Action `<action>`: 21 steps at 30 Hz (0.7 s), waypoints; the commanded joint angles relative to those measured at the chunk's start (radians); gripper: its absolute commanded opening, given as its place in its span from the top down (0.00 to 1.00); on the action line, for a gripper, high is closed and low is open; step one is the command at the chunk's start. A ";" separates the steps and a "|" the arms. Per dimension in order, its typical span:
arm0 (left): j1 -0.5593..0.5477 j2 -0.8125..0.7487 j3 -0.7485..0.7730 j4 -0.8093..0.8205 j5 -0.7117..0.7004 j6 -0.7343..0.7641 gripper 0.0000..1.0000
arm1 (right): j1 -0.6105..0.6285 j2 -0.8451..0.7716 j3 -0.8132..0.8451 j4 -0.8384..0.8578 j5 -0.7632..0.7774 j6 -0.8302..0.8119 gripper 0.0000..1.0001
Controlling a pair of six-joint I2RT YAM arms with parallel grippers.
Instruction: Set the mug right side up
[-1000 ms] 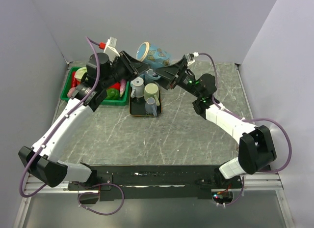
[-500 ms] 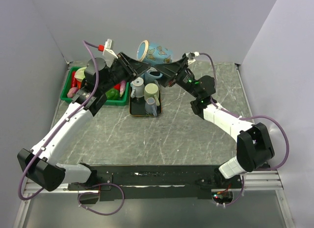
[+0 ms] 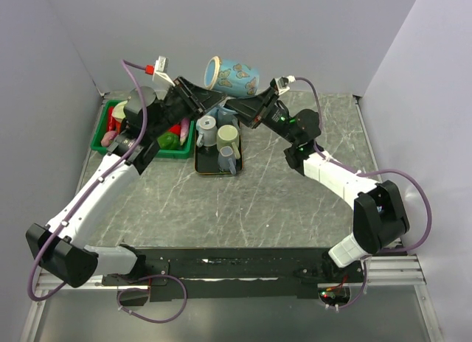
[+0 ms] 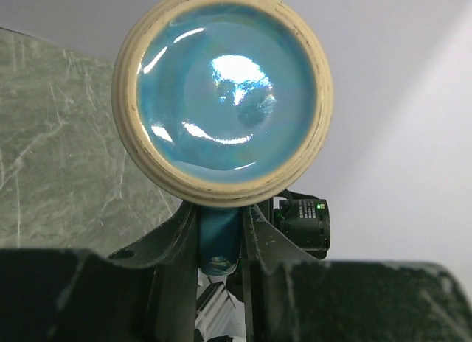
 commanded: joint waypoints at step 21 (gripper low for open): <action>-0.009 -0.023 0.112 -0.250 -0.078 0.247 0.04 | -0.056 -0.221 0.212 -0.603 0.238 -0.518 1.00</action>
